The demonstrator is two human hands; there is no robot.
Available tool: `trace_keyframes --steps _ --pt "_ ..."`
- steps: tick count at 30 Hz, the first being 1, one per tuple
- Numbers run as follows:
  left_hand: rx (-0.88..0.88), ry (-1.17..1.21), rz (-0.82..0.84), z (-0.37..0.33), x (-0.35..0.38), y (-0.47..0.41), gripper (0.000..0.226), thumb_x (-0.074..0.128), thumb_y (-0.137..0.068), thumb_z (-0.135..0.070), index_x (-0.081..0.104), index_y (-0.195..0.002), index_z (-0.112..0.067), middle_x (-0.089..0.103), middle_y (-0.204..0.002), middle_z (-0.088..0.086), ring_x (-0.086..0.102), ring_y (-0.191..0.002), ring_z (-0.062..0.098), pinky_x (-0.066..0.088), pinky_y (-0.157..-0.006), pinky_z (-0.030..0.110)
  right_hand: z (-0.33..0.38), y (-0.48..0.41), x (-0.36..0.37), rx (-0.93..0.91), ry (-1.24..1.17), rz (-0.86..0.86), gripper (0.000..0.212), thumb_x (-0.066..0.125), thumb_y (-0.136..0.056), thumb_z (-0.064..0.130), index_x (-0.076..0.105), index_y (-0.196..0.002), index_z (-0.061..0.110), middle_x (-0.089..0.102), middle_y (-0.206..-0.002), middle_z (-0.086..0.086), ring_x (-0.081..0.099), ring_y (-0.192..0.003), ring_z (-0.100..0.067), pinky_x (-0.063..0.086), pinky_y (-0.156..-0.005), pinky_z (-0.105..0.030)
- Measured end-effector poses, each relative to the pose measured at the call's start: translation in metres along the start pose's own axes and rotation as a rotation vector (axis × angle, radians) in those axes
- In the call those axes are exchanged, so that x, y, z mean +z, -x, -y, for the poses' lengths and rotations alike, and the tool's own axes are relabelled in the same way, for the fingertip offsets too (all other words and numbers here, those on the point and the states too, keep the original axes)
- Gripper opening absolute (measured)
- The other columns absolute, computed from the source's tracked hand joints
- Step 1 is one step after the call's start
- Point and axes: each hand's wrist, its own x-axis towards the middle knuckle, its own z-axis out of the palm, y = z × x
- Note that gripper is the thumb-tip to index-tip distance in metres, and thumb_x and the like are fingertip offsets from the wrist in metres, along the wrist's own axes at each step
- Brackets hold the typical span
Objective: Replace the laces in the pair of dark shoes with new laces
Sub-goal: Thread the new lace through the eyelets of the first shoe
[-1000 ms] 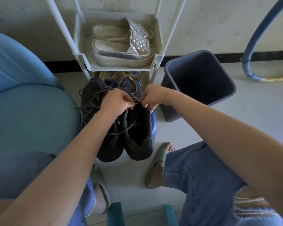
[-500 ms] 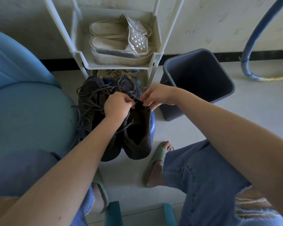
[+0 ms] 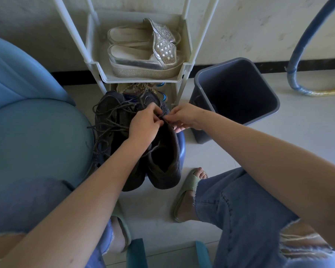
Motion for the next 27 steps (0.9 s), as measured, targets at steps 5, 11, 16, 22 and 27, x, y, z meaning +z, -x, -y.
trace_keyframes --steps 5,11,16,22,27 --pt "0.029 0.039 0.0 0.003 0.002 0.001 0.025 0.065 -0.084 -0.005 0.065 -0.107 -0.014 0.069 -0.084 0.001 0.065 -0.086 0.018 0.051 -0.086 0.038 0.0 0.002 0.013 -0.012 -0.005 -0.121 0.011 0.061 -0.092 0.012 0.059 -0.093 0.002 0.056 -0.068 -0.01 0.055 -0.057 -0.015 0.054 -0.054 -0.021" --pt "0.036 0.066 -0.016 0.001 0.003 0.004 0.029 0.064 -0.084 -0.004 0.069 -0.11 -0.017 0.069 -0.088 0.001 0.064 -0.09 0.019 0.05 -0.086 0.035 0.001 0.003 0.017 0.041 -0.128 -0.047 0.017 0.055 -0.096 0.009 0.059 -0.109 -0.001 0.052 -0.077 -0.011 0.049 -0.063 -0.014 0.049 -0.062 -0.022" --pt "0.087 -0.194 -0.035 -0.001 0.002 0.002 0.029 0.05 -0.092 -0.017 0.066 -0.115 -0.027 0.055 -0.112 0.007 0.047 -0.109 0.025 0.04 -0.095 0.034 0.007 -0.005 0.013 0.007 0.03 -0.279 0.022 0.049 -0.097 0.007 0.061 -0.109 -0.007 0.054 -0.067 -0.007 0.054 -0.059 -0.016 0.052 -0.062 -0.025" --pt "0.008 -0.269 -0.043 0.003 -0.003 0.0 0.032 0.044 -0.096 -0.018 0.067 -0.112 -0.033 0.043 -0.12 0.005 0.035 -0.115 0.027 0.03 -0.1 0.031 0.024 0.005 -0.042 -0.094 -1.052 -0.57 0.023 0.035 -0.103 0.008 0.054 -0.089 0.005 0.058 -0.066 -0.006 0.06 -0.051 -0.014 0.057 -0.057 -0.027" --pt "-0.044 -0.221 -0.024 -0.003 -0.007 0.002 0.034 0.042 -0.097 -0.016 0.068 -0.113 -0.032 0.041 -0.125 0.004 0.033 -0.12 0.027 0.03 -0.104 0.032 0.026 0.012 -0.049 -0.329 0.058 -0.515 0.016 0.045 -0.1 0.024 0.059 -0.097 0.015 0.062 -0.079 -0.001 0.048 -0.053 -0.008 0.042 -0.054 -0.021"
